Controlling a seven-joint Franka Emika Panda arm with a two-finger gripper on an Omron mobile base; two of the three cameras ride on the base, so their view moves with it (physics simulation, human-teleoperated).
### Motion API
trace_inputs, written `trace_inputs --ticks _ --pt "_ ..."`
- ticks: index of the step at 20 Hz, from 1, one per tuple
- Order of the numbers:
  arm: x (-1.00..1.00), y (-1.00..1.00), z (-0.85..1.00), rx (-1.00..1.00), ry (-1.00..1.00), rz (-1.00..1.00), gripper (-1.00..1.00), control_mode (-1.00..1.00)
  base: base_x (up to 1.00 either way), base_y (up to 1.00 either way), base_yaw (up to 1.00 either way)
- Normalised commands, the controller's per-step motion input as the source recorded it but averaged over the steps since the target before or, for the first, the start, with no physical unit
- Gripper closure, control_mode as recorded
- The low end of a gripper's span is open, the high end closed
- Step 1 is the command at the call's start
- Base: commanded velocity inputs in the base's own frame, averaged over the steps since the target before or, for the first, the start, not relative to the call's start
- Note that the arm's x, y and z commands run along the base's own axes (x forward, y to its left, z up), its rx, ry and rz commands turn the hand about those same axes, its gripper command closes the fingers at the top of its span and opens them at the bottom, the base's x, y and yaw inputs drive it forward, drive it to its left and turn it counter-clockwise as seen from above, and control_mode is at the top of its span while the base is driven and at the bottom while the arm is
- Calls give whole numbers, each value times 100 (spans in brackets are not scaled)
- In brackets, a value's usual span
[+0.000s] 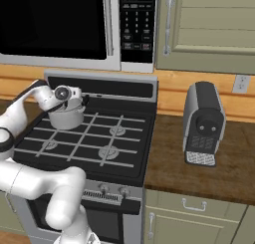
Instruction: Put the carrot and mushroom in the pot. Retrieve the spatula and lightly stir the vegetables in the pot.
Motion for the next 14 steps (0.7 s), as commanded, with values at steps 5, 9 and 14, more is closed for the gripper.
trace_inputs --ticks 5,9,14 --pt "3 -15 3 -26 -9 -17 100 -100 0 0 0" --pt "0 1 0 -29 -31 -5 100 -100 0 0 0" --pt "5 1 -8 -14 -24 -1 100 -100 0 0 0"
